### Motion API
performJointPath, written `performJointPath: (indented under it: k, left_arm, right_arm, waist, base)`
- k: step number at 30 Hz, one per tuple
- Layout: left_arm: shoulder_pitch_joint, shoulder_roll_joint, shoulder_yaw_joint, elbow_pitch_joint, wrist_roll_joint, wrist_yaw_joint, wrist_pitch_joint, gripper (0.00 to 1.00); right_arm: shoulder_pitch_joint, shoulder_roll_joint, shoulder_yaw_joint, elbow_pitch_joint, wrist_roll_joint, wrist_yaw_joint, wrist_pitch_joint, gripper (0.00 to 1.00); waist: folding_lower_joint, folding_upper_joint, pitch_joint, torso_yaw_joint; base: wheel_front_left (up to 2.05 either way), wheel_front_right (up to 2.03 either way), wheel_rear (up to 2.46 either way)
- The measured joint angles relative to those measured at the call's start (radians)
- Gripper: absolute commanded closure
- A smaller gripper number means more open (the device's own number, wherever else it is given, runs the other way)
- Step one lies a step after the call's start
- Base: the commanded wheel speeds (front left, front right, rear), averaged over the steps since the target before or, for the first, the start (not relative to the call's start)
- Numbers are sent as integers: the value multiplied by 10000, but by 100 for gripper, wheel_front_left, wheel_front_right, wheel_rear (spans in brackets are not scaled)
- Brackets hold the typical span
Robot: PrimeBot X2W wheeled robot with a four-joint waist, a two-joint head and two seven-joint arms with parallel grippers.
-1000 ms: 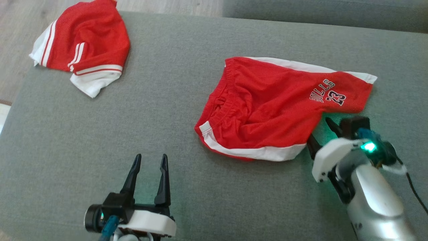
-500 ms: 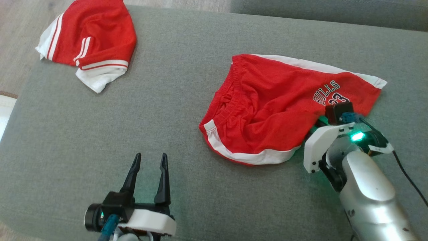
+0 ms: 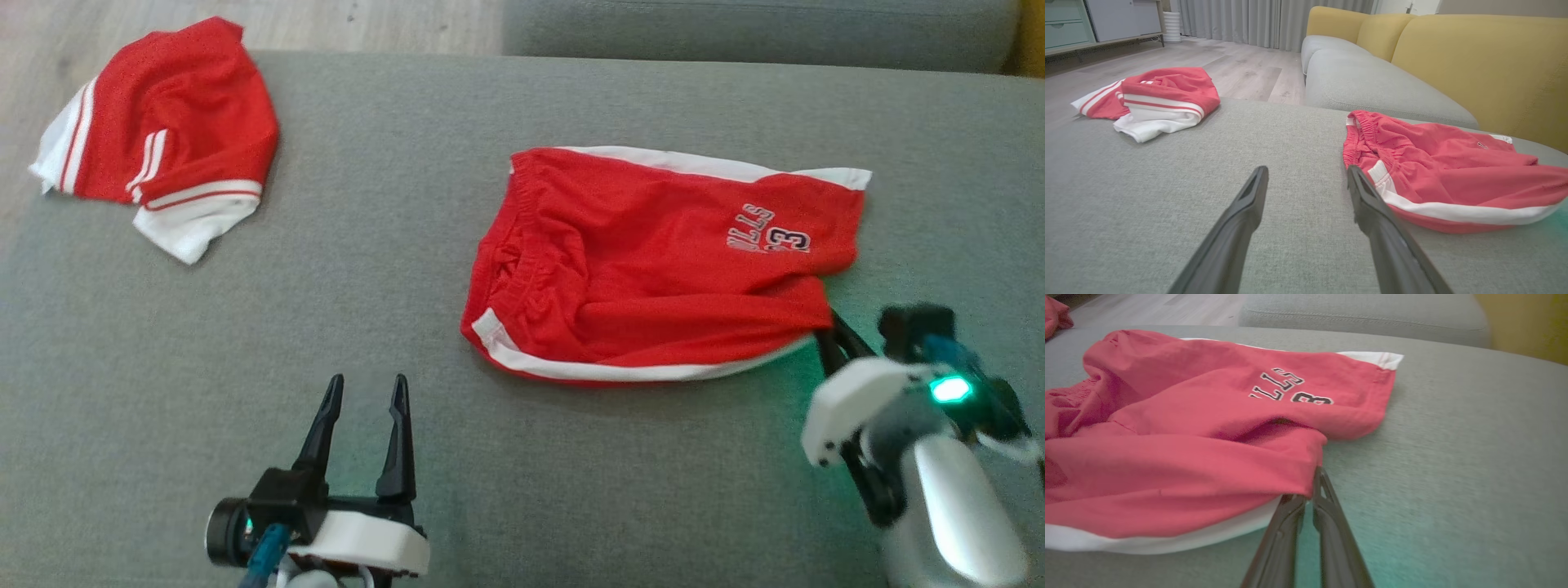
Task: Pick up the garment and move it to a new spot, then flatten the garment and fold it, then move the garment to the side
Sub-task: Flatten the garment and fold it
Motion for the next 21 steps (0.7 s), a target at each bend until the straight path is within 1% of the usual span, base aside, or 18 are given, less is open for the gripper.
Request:
performJointPath:
  k: [6,10,12,13,21]
  left_arm:
    - [11,4,6,-12,-65,71,0,0]
    - [17,10,19,-17,-73,71,0,0]
    - [23,12,23,-17,-77,71,0,0]
    - [23,10,23,-15,-94,69,0,0]
    - [27,21,19,13,-107,67,0,0]
  right_arm:
    - [1528,230,-796,-1862,-282,0,178,100]
    - [2197,280,-1141,-2522,119,0,238,100]
    - [2388,280,-1177,-2612,174,0,125,62]
    - [2462,286,-1177,-2661,176,0,52,0]
    - [2487,297,-915,-2995,293,0,-378,0]
  waist:
    - [0,0,-125,-352]
    - [0,0,-167,-471]
    - [-1,0,-176,-529]
    - [0,0,-180,-550]
    - [0,0,-341,-634]
  base:
    - [0,0,0]
    - [0,0,0]
    - [0,0,0]
    - [0,0,0]
    - [0,0,0]
